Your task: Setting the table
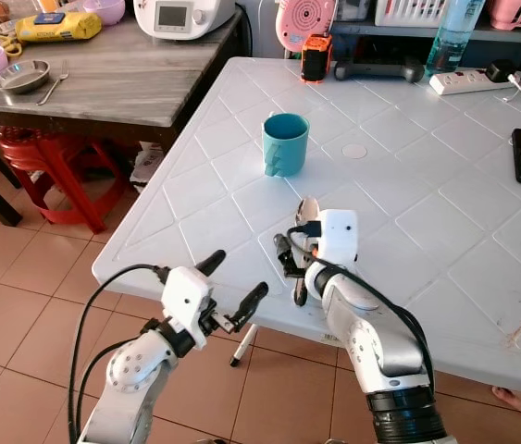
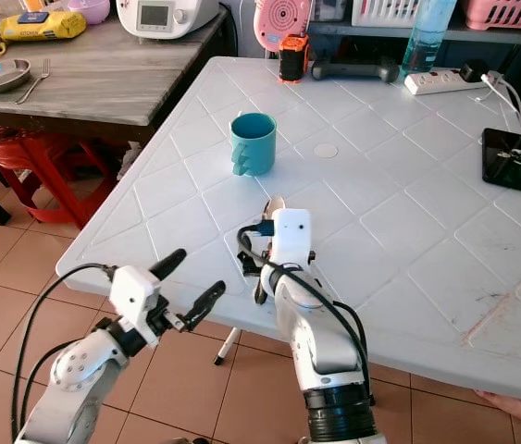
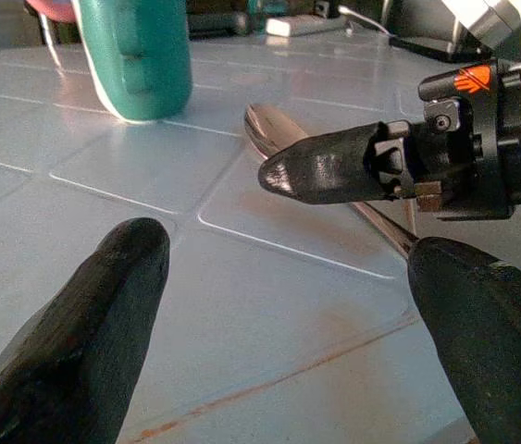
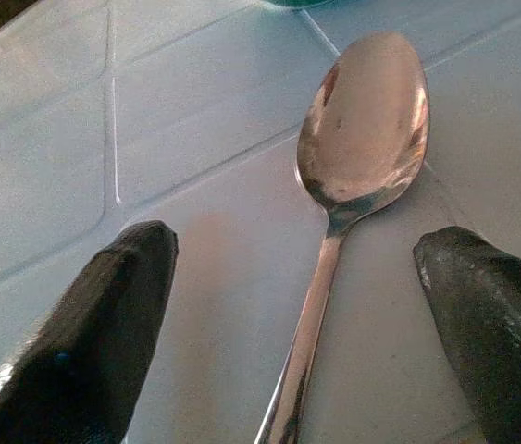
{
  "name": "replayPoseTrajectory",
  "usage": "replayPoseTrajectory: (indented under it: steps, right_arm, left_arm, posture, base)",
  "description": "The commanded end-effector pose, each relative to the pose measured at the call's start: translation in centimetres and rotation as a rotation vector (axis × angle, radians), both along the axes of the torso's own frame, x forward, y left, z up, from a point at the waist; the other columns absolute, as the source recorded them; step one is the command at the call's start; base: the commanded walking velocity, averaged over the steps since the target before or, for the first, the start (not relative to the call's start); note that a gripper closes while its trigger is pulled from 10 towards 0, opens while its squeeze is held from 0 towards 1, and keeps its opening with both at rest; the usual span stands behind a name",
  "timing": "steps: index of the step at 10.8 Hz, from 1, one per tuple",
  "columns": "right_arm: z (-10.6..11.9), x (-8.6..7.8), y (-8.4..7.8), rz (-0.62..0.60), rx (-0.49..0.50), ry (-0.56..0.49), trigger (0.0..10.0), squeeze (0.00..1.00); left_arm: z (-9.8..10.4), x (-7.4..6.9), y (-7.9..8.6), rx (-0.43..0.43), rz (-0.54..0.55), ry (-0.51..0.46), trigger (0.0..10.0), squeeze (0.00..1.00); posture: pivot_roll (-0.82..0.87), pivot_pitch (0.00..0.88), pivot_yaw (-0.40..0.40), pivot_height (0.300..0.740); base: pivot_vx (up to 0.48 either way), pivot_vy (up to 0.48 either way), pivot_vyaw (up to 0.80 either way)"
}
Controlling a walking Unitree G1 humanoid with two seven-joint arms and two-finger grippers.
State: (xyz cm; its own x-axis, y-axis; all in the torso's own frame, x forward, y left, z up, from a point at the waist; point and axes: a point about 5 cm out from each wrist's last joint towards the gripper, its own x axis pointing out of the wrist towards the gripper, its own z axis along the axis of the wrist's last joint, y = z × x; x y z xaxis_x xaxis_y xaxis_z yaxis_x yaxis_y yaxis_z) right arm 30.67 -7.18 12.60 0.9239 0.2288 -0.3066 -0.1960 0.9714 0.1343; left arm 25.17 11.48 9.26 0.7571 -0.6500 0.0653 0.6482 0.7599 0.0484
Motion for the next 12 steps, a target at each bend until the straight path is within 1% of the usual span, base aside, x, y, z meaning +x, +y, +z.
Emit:
replayPoseTrajectory:
  steps: [1, 2, 3, 4, 5, 6, 7, 9, 10, 12]
  right_arm:
    - [-3.2, -1.2, 0.0, 0.028, -0.057, 0.158, 9.7, 0.0]
    - [-3.2, -1.2, -0.4, 0.052, -0.033, 0.163, 10.0, 0.0]
    - [-3.5, -1.3, -0.9, 0.046, 0.017, 0.191, 10.0, 0.0]
    - [-3.8, -1.4, -1.3, 0.008, 0.024, 0.211, 10.0, 0.0]
    - [-4.4, -1.6, -1.9, -0.026, -0.009, 0.234, 10.0, 0.0]
    - [-4.4, -1.4, -2.3, -0.064, -0.038, 0.223, 0.0, 0.0]
    - [-4.8, -1.3, -2.8, -0.11, -0.019, 0.228, 0.0, 0.0]
    - [-5.1, -1.2, -3.1, -0.129, -0.082, 0.228, 0.0, 0.0]
    - [-5.0, -1.1, -3.2, -0.156, -0.067, 0.221, 0.0, 0.0]
    - [-5.0, -1.1, -3.2, -0.176, -0.019, 0.26, 0.0, 0.0]
  left_arm:
    - [-0.5, 0.0, 0.1, 0.016, -0.007, 0.022, 10.0, 0.0]
    - [-0.7, 0.0, 0.0, 0.019, -0.015, 0.033, 10.0, 0.0]
    - [-0.7, 0.1, -0.1, 0.018, -0.016, 0.035, 10.0, 0.0]
    - [-0.8, 0.3, -0.1, 0.019, -0.019, 0.038, 10.0, 0.0]
    - [-0.9, 0.4, 0.0, 0.02, -0.022, 0.041, 10.0, 0.0]
    - [-0.9, 0.5, 0.0, 0.021, -0.025, 0.042, 10.0, 0.0]
    - [-1.0, 0.5, -0.1, 0.025, -0.031, 0.043, 10.0, 0.0]
    - [-1.0, 0.7, 0.0, 0.031, -0.034, 0.041, 10.0, 0.0]
    - [-0.8, 1.0, -0.1, 0.026, -0.027, 0.03, 10.0, 0.0]
    - [-0.7, 1.2, -0.2, 0.025, -0.021, 0.025, 10.0, 0.0]
  posture:
    - [-0.04, 0.135, 0.1, 0.74]
    - [-0.05, 0.131, 0.105, 0.74]
    - [-0.05, 0.129, 0.11, 0.74]
    - [-0.05, 0.129, 0.114, 0.74]
    - [-0.05, 0.128, 0.121, 0.74]
    - [-0.05, 0.127, 0.125, 0.74]
    - [-0.05, 0.127, 0.132, 0.74]
    - [-0.06, 0.124, 0.134, 0.74]
    - [-0.07, 0.124, 0.132, 0.74]
    - [-0.07, 0.124, 0.131, 0.74]
  base:
    - [0.0, 0.0, 0.0]
    - [0.0, 0.0, 0.0]
    - [0.0, 0.0, 0.0]
    - [0.0, 0.0, 0.0]
    - [0.0, 0.0, 0.0]
    - [0.0, 0.0, 0.0]
    - [0.0, 0.0, 0.0]
    - [0.0, 0.0, 0.0]
    - [0.0, 0.0, 0.0]
    - [0.0, 0.0, 0.0]
